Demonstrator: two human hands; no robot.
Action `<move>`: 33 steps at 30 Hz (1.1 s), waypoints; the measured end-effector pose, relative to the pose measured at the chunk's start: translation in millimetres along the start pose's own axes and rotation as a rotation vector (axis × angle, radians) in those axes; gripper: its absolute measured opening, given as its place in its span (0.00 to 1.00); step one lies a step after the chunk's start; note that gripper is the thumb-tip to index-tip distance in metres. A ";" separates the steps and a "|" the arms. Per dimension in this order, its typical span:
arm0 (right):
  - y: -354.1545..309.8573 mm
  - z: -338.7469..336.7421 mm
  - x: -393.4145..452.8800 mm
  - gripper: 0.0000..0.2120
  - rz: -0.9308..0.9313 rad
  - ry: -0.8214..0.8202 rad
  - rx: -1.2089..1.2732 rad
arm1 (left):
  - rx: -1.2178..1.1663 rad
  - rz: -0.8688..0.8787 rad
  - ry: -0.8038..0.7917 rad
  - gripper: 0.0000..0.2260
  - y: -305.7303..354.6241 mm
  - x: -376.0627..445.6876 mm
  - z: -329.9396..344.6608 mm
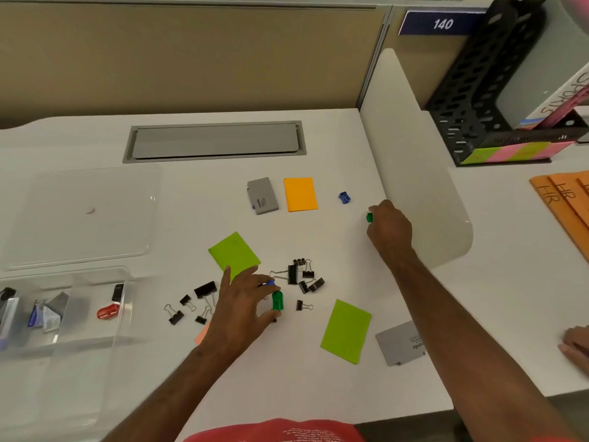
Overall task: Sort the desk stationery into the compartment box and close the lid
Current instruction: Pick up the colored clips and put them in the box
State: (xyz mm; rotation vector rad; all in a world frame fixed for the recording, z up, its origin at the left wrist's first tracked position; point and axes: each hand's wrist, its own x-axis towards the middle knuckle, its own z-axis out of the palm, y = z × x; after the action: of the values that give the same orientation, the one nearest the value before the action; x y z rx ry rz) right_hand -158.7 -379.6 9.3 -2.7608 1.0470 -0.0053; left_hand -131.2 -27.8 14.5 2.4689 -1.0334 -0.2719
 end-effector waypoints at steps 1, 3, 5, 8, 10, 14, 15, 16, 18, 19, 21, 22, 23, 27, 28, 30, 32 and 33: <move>-0.2 1.4 0.1 0.12 0.005 -0.014 -0.021 | -0.005 -0.002 0.001 0.20 0.0 -0.7 0.6; 0.4 3.2 0.4 0.12 0.013 -0.024 -0.043 | -0.018 -0.008 0.003 0.20 0.0 -2.9 1.2; 1.1 4.7 0.2 0.10 0.021 -0.013 -0.020 | -0.023 -0.014 0.004 0.20 0.1 -6.0 1.0; -0.3 6.1 -3.8 0.12 0.002 0.014 0.065 | -0.028 -0.024 0.010 0.20 0.0 -10.4 -0.2; -2.9 5.4 -7.1 0.12 -0.008 0.027 0.111 | -0.033 -0.030 0.015 0.19 0.3 -13.6 -1.9; -9.1 1.4 -5.9 0.10 -0.007 0.062 0.255 | -0.046 -0.037 0.035 0.19 1.1 -22.4 -6.9; -12.4 -1.1 -3.3 0.10 0.002 0.074 0.321 | -0.049 -0.039 0.043 0.19 1.3 -25.3 -8.1; -16.4 -4.2 -0.1 0.09 0.017 0.082 0.393 | -0.051 -0.042 0.054 0.19 1.1 -28.4 -9.3; -26.9 -10.0 9.8 0.08 0.066 0.076 0.528 | -0.055 -0.054 0.077 0.20 -1.3 -35.1 -11.4; -32.2 -11.8 16.3 0.07 0.084 0.069 0.567 | -0.056 -0.063 0.091 0.20 -3.2 -38.4 -12.5; -41.0 -12.2 29.6 0.07 0.093 0.056 0.576 | -0.061 -0.093 0.123 0.20 -6.5 -44.9 -15.6; -45.1 -11.8 35.1 0.08 0.091 0.046 0.571 | -0.068 -0.110 0.138 0.20 -7.9 -47.8 -17.4; -48.6 -11.0 39.6 0.09 0.089 0.034 0.565 | -0.077 -0.125 0.154 0.20 -9.3 -50.7 -18.9; -57.6 -2.9 51.5 0.10 0.049 0.007 0.460 | -0.117 -0.183 0.213 0.20 -15.5 -60.2 -23.4; -59.3 -1.2 53.0 0.10 0.033 0.010 0.414 | -0.128 -0.201 0.233 0.20 -17.9 -62.2 -24.0; -62.9 1.9 55.3 0.10 0.005 0.021 0.304 | -0.154 -0.247 0.263 0.21 -23.0 -66.3 -24.4; -66.1 5.0 56.9 0.10 -0.014 0.026 0.218 | -0.184 -0.293 0.273 0.21 -26.5 -69.6 -24.0; -67.2 6.6 57.0 0.10 -0.022 0.024 0.189 | -0.196 -0.310 0.277 0.21 -27.5 -70.9 -23.2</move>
State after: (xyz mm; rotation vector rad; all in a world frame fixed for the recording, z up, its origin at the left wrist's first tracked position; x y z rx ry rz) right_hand -71.3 -366.6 11.1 -2.6081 0.9684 -0.1339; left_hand -155.7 47.4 22.5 2.3942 -0.4865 -0.1136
